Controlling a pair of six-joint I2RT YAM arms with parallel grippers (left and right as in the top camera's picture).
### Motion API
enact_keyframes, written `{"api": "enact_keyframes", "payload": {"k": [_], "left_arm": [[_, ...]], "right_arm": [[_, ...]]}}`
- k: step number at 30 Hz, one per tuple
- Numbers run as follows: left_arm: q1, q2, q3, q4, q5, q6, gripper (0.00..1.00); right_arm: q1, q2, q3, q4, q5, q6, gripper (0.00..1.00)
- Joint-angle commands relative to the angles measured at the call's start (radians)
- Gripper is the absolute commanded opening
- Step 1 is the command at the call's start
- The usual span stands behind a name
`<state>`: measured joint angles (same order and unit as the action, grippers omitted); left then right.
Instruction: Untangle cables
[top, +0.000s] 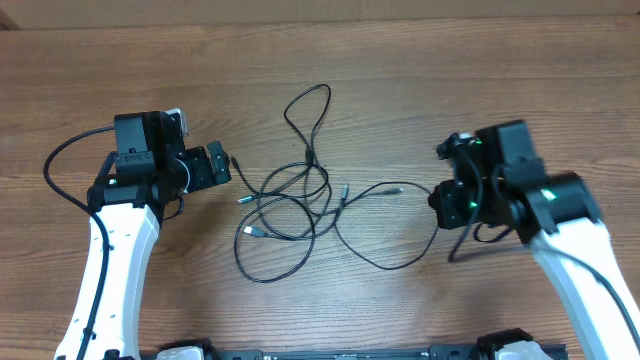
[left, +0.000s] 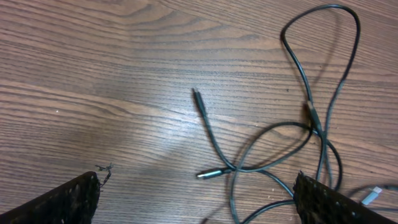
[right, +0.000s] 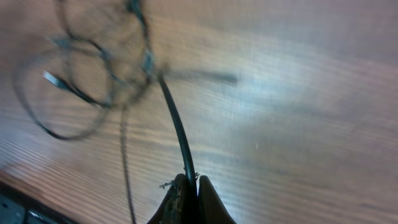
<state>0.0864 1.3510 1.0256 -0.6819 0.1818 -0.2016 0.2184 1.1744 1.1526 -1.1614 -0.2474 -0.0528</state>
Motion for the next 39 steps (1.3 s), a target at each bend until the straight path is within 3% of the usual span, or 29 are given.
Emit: {"api": "enact_keyframes", "payload": {"k": [1,6,14,23,32,39], "left_arm": [[-0.002,-0.009,0.004,0.002,-0.009,0.022,1.0],[-0.002,-0.009,0.004,0.002,-0.009,0.022,1.0],[-0.002,-0.009,0.004,0.002,-0.009,0.022,1.0],[-0.002,-0.009,0.004,0.002,-0.009,0.022,1.0],[-0.002,-0.009,0.004,0.002,-0.009,0.022,1.0],[-0.002,-0.009,0.004,0.002,-0.009,0.022,1.0]], "right_arm": [[0.007,-0.108,0.069,-0.001,0.007,-0.001,0.04],[0.007,-0.236,0.117,0.034,0.01,-0.005,0.04],[0.007,-0.369,0.121,0.225,0.0,-0.004,0.04],[0.007,-0.374,0.121,0.503,-0.227,0.017,0.04],[0.007,-0.374,0.121,0.73,-0.226,0.088,0.04],[0.006,-0.362,0.12,0.737,-0.111,0.088,0.04]]}}
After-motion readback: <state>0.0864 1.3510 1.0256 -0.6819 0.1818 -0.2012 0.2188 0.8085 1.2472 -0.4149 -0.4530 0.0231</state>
